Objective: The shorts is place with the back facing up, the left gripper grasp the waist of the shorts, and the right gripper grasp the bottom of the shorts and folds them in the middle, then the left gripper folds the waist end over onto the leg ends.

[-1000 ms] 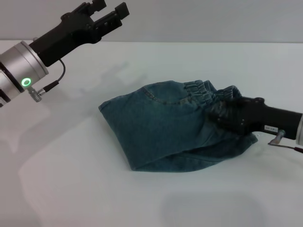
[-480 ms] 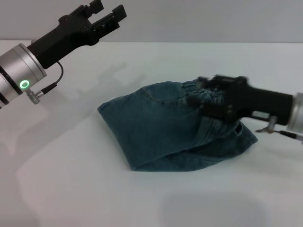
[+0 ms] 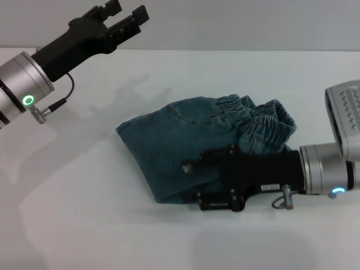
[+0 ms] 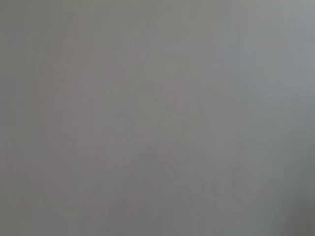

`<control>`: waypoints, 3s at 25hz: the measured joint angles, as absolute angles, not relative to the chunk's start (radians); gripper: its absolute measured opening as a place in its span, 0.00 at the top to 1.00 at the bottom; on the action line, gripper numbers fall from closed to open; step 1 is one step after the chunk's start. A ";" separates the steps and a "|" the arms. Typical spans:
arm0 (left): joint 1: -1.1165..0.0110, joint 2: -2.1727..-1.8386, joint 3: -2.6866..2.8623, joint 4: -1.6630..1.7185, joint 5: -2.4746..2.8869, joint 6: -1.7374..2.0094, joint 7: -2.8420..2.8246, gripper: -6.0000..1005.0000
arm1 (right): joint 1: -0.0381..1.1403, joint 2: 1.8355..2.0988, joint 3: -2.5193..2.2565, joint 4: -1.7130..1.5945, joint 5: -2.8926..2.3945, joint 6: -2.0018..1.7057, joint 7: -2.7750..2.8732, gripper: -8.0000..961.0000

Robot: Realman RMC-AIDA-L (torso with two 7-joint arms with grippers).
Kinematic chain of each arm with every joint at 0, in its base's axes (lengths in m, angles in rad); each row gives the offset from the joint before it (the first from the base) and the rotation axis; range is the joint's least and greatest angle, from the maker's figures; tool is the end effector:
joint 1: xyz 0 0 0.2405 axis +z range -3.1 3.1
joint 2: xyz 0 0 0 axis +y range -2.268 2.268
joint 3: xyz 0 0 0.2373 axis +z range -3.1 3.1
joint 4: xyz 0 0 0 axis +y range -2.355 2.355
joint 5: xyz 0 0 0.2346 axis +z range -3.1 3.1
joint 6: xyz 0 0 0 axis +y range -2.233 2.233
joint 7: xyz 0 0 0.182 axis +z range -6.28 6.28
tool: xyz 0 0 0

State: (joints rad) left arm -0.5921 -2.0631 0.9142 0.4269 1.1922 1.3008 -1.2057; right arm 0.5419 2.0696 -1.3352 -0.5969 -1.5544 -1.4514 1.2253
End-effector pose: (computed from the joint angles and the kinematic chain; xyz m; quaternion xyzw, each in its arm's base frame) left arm -0.2005 0.4230 0.0003 -0.8122 -0.2417 -0.4529 0.2771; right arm 0.1835 0.3260 -0.0979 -0.9641 0.0862 0.2506 0.0152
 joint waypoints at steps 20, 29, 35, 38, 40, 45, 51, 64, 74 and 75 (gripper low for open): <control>-0.593 -2.061 0.914 0.428 1.183 1.286 -1.207 0.16 | 0.553 2.071 -1.338 -0.594 -1.743 -1.303 1.300 0.41; -0.588 -2.062 0.914 0.427 1.180 1.285 -1.210 0.16 | 0.593 2.076 -1.340 -0.592 -1.742 -1.214 1.301 0.41; -0.585 -2.061 0.913 0.426 1.179 1.285 -1.208 0.16 | 0.636 2.080 -1.341 -0.575 -1.740 -1.153 1.295 0.41; -0.584 -2.061 0.913 0.426 1.179 1.282 -1.206 0.16 | 0.651 2.082 -1.349 -0.572 -1.735 -1.111 1.293 0.41; -0.584 -2.061 0.913 0.426 1.179 1.276 -1.206 0.16 | 0.657 2.083 -1.351 -0.572 -1.720 -1.076 1.292 0.41; -0.585 -2.061 0.913 0.427 1.179 1.271 -1.205 0.16 | 0.664 2.084 -1.371 -0.568 -1.643 -0.994 1.273 0.41; -0.589 -2.062 0.913 0.428 1.180 1.263 -1.195 0.16 | 0.653 2.083 -1.382 -0.565 -1.554 -1.008 1.218 0.41; -0.585 -2.062 0.899 0.430 1.179 1.246 -1.179 0.16 | 0.489 2.076 -1.350 -0.700 -1.516 -1.319 1.180 0.41; -0.550 -2.065 0.873 0.365 1.045 1.250 -1.052 0.16 | 0.361 2.078 -1.241 -0.532 -0.942 -1.388 0.757 0.41; -0.539 -2.066 0.873 0.350 1.006 1.258 -1.009 0.16 | 0.360 2.078 -1.234 -0.496 -0.866 -1.386 0.712 0.41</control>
State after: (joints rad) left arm -0.5386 -2.0662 0.8726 0.3504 1.0064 1.2578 -1.0088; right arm 0.3601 2.0783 -1.2340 -0.4955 -0.8662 -1.3859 0.7124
